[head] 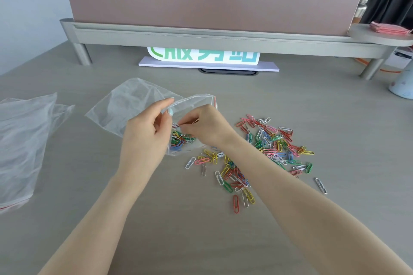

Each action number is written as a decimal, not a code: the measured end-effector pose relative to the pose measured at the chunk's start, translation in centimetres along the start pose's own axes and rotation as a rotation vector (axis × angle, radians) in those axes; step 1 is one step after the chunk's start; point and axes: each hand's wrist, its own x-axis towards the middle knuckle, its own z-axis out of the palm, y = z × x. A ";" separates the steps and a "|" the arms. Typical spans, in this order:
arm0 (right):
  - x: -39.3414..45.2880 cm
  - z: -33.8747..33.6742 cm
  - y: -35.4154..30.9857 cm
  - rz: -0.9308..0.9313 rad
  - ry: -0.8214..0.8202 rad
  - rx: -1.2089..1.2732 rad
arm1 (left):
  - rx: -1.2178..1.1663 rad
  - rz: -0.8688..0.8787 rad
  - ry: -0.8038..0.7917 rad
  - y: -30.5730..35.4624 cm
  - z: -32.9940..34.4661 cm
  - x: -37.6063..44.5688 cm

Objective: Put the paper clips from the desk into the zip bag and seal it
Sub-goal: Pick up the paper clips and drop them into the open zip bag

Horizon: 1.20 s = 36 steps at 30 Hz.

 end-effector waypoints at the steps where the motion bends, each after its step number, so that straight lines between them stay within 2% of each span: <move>1: 0.2 0.5 0.0 -0.011 0.009 -0.016 | -0.001 -0.003 -0.001 0.0 0.0 0.0; 11: 0.3 1.5 0.1 -0.133 0.013 -0.118 | -0.001 -0.009 -0.005 0.0 0.2 0.0; 19: -0.6 0.9 0.5 -0.109 0.019 -0.006 | 0.019 -0.001 -0.012 0.0 0.3 0.0; 23: -2.3 -1.2 1.2 -0.105 0.100 -0.017 | 0.021 0.000 -0.018 0.0 0.2 0.0; 27: -4.7 -4.6 3.2 -0.041 0.123 -0.240 | 0.017 0.000 -0.032 -0.1 0.4 0.0; 31: -7.2 -6.4 4.5 0.067 0.029 -0.444 | 0.018 -0.008 -0.056 -0.2 0.7 -0.3; 36: -9.2 -6.1 4.1 0.054 -0.099 -0.568 | 0.037 -0.015 -0.051 -0.3 0.7 -0.4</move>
